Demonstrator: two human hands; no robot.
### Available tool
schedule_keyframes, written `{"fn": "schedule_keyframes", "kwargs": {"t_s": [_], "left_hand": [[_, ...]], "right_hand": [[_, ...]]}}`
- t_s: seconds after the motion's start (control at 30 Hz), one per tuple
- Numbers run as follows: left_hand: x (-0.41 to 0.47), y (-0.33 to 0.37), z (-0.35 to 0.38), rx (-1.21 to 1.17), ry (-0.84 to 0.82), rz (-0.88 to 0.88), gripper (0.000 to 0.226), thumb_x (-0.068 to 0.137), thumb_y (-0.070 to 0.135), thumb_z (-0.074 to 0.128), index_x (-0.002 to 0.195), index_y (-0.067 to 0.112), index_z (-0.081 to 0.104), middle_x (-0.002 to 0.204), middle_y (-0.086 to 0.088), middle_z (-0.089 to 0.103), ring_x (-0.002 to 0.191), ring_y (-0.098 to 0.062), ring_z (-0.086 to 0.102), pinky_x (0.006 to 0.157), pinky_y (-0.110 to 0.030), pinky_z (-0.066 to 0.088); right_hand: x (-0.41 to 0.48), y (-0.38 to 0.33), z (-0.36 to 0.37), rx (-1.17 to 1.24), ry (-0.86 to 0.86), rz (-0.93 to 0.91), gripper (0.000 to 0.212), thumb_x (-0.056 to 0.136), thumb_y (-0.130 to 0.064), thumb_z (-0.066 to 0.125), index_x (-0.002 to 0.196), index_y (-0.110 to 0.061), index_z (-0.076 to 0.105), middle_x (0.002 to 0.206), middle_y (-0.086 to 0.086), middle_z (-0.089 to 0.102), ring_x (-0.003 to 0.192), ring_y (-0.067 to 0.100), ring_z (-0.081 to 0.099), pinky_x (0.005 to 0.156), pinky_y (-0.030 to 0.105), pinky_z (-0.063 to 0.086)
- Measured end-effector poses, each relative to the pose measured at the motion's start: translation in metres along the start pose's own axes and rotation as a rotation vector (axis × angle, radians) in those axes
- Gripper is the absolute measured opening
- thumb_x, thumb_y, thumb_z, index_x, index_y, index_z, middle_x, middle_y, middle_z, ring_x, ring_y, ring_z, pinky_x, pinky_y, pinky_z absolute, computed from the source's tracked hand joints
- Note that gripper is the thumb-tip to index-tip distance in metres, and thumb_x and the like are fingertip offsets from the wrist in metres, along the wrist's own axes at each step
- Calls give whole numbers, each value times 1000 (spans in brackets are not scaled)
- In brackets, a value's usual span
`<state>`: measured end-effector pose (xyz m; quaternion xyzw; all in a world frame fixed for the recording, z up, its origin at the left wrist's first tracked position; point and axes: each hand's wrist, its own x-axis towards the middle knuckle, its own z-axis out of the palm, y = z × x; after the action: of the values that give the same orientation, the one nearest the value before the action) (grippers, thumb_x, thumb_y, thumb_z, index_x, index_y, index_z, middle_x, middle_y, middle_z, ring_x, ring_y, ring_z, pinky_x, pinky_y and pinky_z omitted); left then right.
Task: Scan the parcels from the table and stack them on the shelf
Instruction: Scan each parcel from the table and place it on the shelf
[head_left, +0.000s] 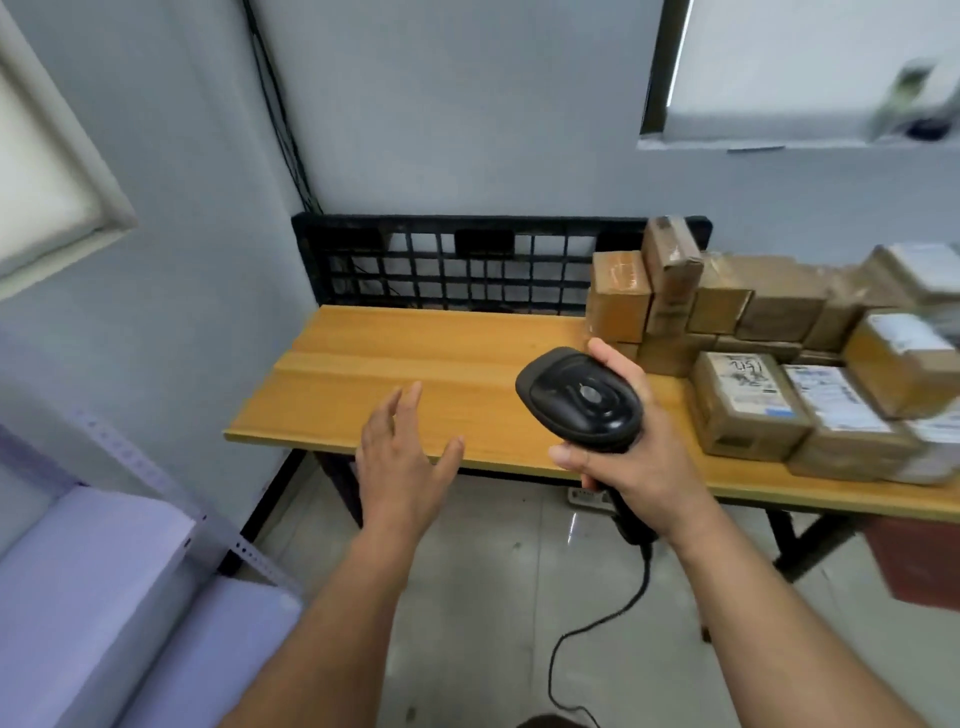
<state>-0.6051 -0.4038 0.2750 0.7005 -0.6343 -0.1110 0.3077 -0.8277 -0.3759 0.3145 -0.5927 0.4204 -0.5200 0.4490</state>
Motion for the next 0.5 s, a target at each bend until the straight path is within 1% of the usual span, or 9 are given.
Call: {"fn": "schedule_keyframes", "kwargs": {"t_s": [0.07,0.13,0.17,0.23,0.27,0.33,0.43,0.47,0.5], "left_hand": [[-4,29,23,8,-40,19,74,91,42,61,151,22,25,155,-3,26,143,-23,22,117,-43,23],[-8,58,47,11,-83,43,73,91,43,60,152,22,24,156,-3,24,144,-22,21,117,-42,22],[-10,73,58,8,-105,46,74,91,43,60,152,23,24,156,-2,23,144,-21,20,118,-41,22],[-15,100,80,-1,-142,47,74,91,43,60,152,24,23,157,0,23,144,-19,21,118,-40,22],[-17,113,91,-5,-156,51,74,91,44,60,152,23,23,156,1,23,144,-18,21,118,-40,23],[-22,138,110,-12,-180,64,74,91,45,60,152,24,23,156,2,23,143,-18,22,117,-41,23],[-27,169,134,-23,-216,82,75,90,45,60,152,25,23,155,3,23,143,-17,22,117,-41,25],[-27,178,141,-26,-229,91,75,90,45,61,152,25,23,155,3,24,143,-16,22,117,-41,25],[-26,187,147,-29,-241,104,75,90,45,61,152,26,23,155,3,24,143,-16,23,117,-40,26]], "right_hand": [[-6,4,-34,-15,39,-9,99,54,-38,89,139,-51,39,129,-19,58,107,17,63,73,18,54],[-12,7,-68,-26,84,-8,99,52,-41,88,138,-52,40,128,-20,58,109,17,63,75,20,55],[-15,8,-85,-33,102,-15,99,52,-41,88,139,-50,40,127,-21,58,110,16,63,77,23,56],[-21,12,-117,-51,131,-23,101,54,-38,89,141,-44,40,125,-25,59,115,15,62,85,35,56],[-24,14,-132,-64,146,-22,101,54,-34,90,142,-41,40,123,-28,59,117,12,61,91,39,55],[-29,18,-160,-94,177,-17,97,56,-27,88,139,-41,40,121,-33,58,119,3,57,99,36,52],[-36,22,-197,-110,225,-3,96,54,-34,88,137,-49,41,129,-22,57,124,5,55,101,34,51],[-37,24,-207,-107,246,1,96,54,-33,89,136,-50,42,131,-21,56,124,6,54,101,36,51],[-38,25,-217,-100,265,8,96,54,-31,89,136,-52,42,129,-24,56,123,8,56,98,39,52]]}}
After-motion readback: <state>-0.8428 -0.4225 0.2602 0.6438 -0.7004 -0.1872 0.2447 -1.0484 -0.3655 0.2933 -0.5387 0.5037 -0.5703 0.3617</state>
